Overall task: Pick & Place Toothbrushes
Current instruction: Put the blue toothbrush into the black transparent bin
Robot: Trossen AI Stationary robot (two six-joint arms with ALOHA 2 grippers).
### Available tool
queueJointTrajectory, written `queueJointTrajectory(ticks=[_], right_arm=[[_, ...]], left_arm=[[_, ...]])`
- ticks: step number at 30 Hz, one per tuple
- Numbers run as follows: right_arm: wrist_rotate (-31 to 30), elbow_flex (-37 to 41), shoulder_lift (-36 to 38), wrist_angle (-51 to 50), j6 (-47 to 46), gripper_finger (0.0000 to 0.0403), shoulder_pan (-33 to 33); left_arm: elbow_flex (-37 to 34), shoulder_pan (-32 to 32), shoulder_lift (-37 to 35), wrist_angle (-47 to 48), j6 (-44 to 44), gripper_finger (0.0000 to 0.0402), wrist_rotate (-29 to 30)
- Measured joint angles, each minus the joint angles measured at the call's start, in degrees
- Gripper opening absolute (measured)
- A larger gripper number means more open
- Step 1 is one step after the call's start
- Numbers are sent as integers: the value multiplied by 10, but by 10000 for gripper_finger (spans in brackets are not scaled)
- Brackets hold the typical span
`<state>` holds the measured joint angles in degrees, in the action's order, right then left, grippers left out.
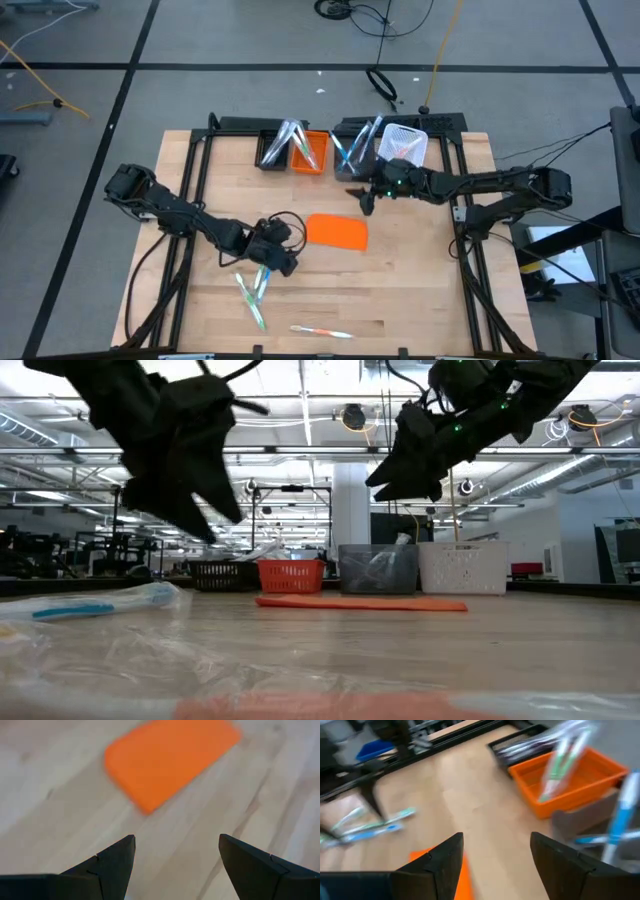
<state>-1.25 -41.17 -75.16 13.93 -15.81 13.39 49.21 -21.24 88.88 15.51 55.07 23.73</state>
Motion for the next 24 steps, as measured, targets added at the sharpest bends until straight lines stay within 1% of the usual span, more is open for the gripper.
queueJointTrajectory(ticks=[5,11,13,17,21,24], right_arm=[[-1,0,0,2,0,222,-56],[-5,0,0,26,0,222,-108],[-18,0,0,28,0,222,-121],[-47,0,0,29,2,222,-142],[-49,0,0,34,3,222,-150],[-49,0,0,49,4,222,-153]], left_arm=[[0,-11,0,70,72,285,-5],[0,-18,0,96,107,285,-42],[0,-20,0,105,117,285,-55],[0,-30,0,130,135,285,-59],[0,-38,15,138,146,285,-65],[0,-41,39,128,151,285,-88]])
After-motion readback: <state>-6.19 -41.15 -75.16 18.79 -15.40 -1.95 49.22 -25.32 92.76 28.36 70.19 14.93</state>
